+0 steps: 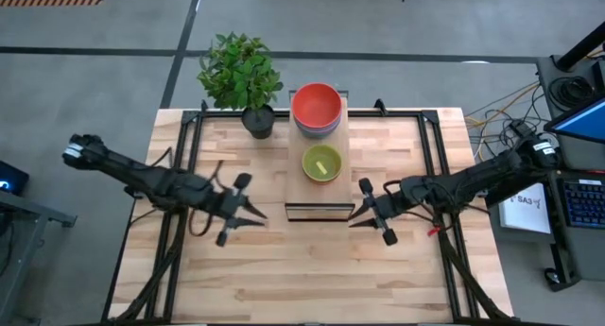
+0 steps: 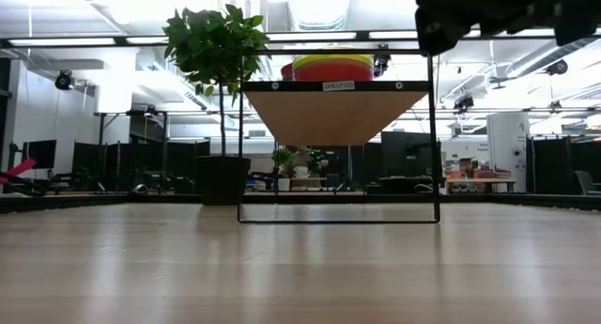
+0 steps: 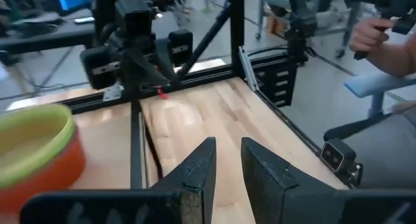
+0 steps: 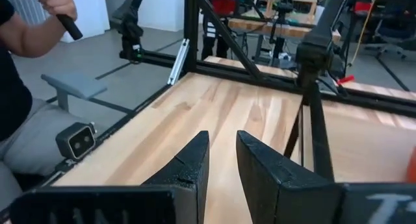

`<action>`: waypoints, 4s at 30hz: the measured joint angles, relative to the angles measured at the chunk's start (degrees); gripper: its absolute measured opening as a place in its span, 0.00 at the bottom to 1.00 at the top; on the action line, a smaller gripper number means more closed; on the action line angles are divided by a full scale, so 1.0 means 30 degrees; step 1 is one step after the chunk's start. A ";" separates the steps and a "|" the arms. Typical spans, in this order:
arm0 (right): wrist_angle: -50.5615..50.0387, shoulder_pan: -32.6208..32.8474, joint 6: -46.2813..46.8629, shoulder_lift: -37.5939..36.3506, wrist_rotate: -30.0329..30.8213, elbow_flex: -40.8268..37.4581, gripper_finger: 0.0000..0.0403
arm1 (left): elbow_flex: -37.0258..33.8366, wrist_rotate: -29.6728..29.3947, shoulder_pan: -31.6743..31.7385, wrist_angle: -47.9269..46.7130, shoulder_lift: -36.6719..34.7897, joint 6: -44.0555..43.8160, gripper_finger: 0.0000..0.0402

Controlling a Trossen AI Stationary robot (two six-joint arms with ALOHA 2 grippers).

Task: Place and stack bowls onto a shelf
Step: Return to Home Position

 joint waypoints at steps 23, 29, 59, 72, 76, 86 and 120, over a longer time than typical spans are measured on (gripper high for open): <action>-0.0263 -0.3515 -0.0812 -0.1281 -0.1941 -0.0970 0.17 | -0.9900 -0.5080 -0.0726 0.0902 -1.4979 -0.0932 0.14; 0.0017 -0.4776 -0.0812 -0.2385 -0.2896 -0.2183 0.17 | -1.1185 -0.5230 -0.0704 0.0555 -1.7972 -0.0959 0.14; -0.0008 -0.9444 -0.0637 -0.9500 -0.5104 -0.5860 0.17 | -1.3614 -1.0220 0.2358 0.1431 -1.8035 -0.1106 0.09; -0.0079 -0.9884 -0.0572 -0.9500 -0.5388 -0.6366 0.17 | -1.3621 -0.7058 0.3077 0.1329 -1.7618 -0.0617 0.09; 0.0008 -1.0394 -0.0662 -0.9602 -0.5398 -0.6957 0.17 | -1.3621 -0.6473 0.3077 0.1288 -1.7265 -0.0601 0.09; 0.0406 -1.2399 0.1703 -1.2074 -0.7969 -0.7815 0.17 | -1.3628 -0.6176 0.3080 0.1264 -1.6004 -0.0676 0.09; -0.2735 -1.3876 0.3740 -1.9475 -1.6005 -0.8035 0.17 | -1.3388 -0.6198 0.3077 0.1286 -1.3983 -0.2731 0.09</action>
